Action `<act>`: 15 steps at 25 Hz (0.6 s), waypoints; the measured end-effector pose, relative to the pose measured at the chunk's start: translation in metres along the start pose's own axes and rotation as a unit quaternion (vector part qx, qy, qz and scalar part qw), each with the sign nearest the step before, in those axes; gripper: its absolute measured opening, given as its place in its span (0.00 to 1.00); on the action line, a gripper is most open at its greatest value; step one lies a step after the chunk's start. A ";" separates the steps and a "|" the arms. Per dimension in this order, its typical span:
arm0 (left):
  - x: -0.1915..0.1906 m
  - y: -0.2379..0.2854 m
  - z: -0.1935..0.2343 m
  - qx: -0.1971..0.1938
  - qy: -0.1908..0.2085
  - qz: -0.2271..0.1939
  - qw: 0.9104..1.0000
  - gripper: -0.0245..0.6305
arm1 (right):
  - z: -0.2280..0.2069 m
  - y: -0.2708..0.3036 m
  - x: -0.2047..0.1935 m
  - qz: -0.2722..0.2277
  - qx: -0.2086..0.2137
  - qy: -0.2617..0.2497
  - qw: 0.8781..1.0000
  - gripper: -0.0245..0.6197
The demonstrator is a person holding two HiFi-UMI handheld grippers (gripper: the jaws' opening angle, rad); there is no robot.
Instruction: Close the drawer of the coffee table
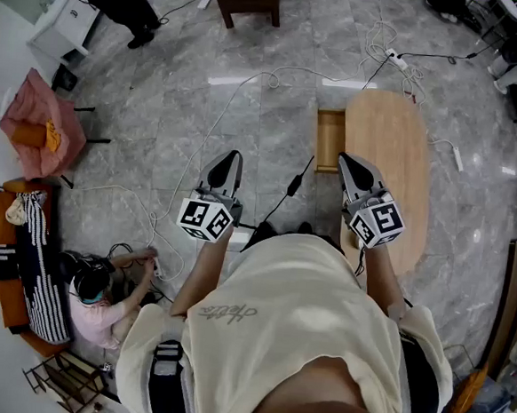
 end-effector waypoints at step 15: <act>0.005 -0.003 0.046 -0.018 -0.014 0.003 1.000 0.04 | 0.024 0.024 -0.004 -0.003 -0.035 0.006 0.999 0.03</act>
Point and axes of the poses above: the fingertips, and each gripper's own axes: y forward along the fingers, z to its left, x out of its top, the point moved 5 cm from there along -y, backward along the fingers, and after that the axes turned 10 degrees about y, right-handed, at the moved point
